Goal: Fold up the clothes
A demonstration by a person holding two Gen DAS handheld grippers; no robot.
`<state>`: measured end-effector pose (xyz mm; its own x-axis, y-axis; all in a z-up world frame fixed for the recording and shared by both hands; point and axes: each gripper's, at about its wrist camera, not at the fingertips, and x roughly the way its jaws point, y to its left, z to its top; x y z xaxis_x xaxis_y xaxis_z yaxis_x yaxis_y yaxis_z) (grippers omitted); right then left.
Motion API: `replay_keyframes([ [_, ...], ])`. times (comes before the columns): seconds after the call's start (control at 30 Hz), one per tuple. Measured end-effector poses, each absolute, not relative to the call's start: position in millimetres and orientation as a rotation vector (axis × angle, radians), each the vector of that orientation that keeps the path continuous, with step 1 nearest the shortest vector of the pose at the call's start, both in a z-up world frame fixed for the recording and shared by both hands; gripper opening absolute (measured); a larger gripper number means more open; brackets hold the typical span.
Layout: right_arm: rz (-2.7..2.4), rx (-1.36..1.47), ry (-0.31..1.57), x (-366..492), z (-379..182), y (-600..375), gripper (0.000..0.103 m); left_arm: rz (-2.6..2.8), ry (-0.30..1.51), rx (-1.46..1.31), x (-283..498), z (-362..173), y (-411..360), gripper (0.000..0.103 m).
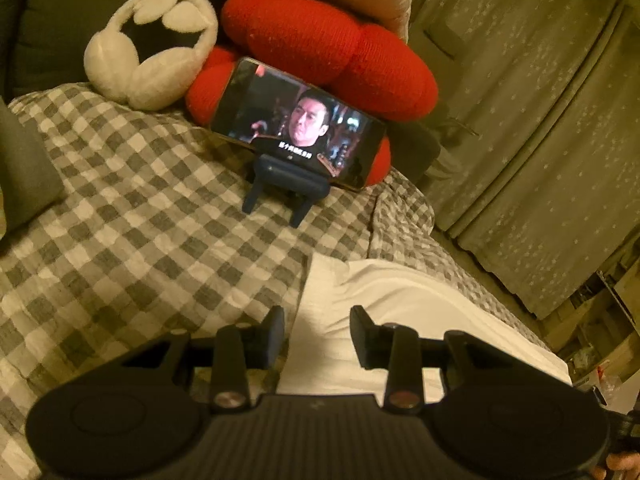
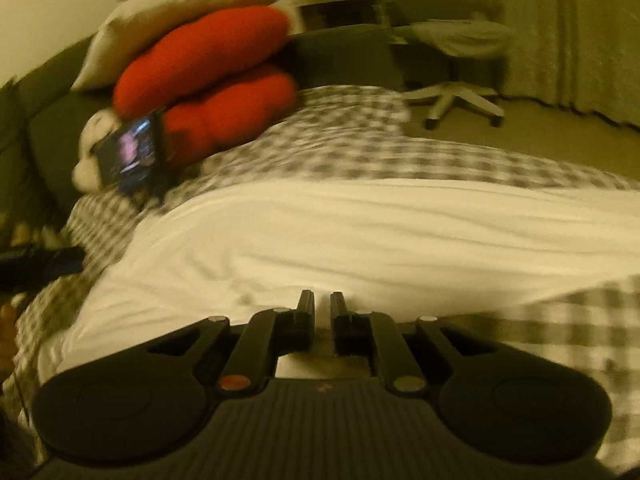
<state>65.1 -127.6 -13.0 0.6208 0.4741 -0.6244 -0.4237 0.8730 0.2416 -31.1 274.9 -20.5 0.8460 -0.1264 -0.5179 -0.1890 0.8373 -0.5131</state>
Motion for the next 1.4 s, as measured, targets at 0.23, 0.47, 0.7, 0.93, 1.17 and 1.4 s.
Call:
replay_keyframes([
  [0.23,0.485,0.184,0.803,81,-28,-150,0.025,-0.016,0.605,-0.514,-18,-24,239,0.036],
  [0.47,0.433,0.136,0.771,81,-27,-146,0.019,-0.023,0.652,-0.445,-11,-43,219,0.034],
  [0.7,0.434,0.381,0.843,82,-30,-176,0.03,0.005,0.643,-0.428,-10,-43,224,0.034],
  [0.93,0.363,0.314,0.799,92,-30,-161,0.001,0.012,0.642,-0.419,-10,-42,223,0.034],
  [1.17,0.283,0.267,0.681,85,-25,-170,0.0,0.012,0.635,-0.367,-14,-42,222,0.034],
  [1.4,0.325,0.205,0.702,87,-31,-161,0.004,0.017,0.623,-0.408,-22,-35,234,0.034],
])
